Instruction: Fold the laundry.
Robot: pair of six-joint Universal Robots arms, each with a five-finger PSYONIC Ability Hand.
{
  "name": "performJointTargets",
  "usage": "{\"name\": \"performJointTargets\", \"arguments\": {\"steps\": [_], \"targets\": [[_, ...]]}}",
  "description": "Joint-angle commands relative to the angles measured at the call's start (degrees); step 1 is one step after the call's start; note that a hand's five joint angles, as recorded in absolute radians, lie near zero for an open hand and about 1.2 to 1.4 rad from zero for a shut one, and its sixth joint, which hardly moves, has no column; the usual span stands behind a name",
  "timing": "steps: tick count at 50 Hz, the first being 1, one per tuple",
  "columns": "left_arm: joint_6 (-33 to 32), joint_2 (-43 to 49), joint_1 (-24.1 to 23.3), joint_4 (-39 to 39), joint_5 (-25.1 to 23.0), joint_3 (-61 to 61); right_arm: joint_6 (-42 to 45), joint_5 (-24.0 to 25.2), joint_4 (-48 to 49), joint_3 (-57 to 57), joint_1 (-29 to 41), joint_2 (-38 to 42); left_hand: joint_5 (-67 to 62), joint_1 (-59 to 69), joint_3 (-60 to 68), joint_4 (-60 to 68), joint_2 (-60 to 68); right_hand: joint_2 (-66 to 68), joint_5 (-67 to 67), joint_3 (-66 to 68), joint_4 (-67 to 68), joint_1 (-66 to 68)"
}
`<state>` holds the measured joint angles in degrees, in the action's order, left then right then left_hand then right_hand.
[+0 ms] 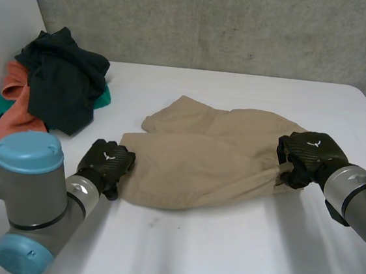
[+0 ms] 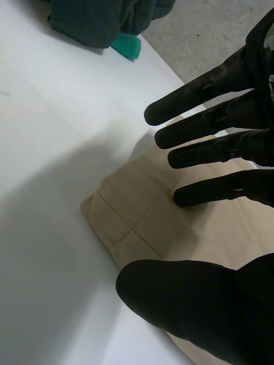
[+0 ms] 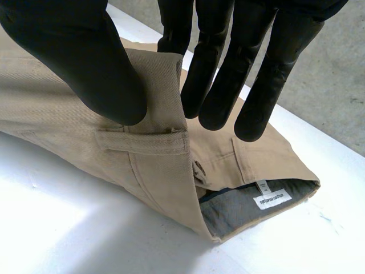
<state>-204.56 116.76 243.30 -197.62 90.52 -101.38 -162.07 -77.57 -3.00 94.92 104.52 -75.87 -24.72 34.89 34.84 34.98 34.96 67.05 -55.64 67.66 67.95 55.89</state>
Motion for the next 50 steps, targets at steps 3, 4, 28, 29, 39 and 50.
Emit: {"name": "performJointTargets", "arguments": {"steps": [3,4,28,29,39,50], "targets": [[-0.40,4.26,0.16,-0.31,0.01,2.85,-0.01,-0.13,0.10,0.00,-0.02,0.02,-9.29,9.13,9.18,9.03,9.06,12.95,-14.36,12.34,12.05,24.11],[-0.84,4.79,0.16,-0.31,0.01,3.20,-0.01,-0.13,0.19,0.00,-0.02,0.11,-11.30,11.14,11.18,11.04,11.06,12.95,-14.36,12.34,12.05,24.11],[0.56,-21.55,0.42,0.48,0.10,4.08,12.73,-0.83,-7.00,-9.48,0.68,-7.79,-45.28,45.11,45.16,45.02,45.04,12.95,-14.36,12.34,12.05,24.11],[0.65,-22.70,0.51,0.74,0.10,4.26,13.87,-0.92,-8.41,-10.36,0.68,-8.23,-45.28,45.11,45.16,45.02,45.04,12.95,-14.36,12.34,12.05,24.11],[-0.05,-25.27,0.51,13.57,-0.69,11.55,27.66,-3.46,-24.24,-18.80,0.42,-7.81,-45.28,45.11,45.16,45.02,45.04,12.95,-14.36,12.34,12.05,24.11],[-5.93,0.65,0.42,15.33,-1.66,28.24,26.63,-6.54,-16.09,-28.11,2.70,10.90,-45.28,45.11,45.16,45.02,45.04,12.95,-14.36,12.34,12.05,24.11]]}}
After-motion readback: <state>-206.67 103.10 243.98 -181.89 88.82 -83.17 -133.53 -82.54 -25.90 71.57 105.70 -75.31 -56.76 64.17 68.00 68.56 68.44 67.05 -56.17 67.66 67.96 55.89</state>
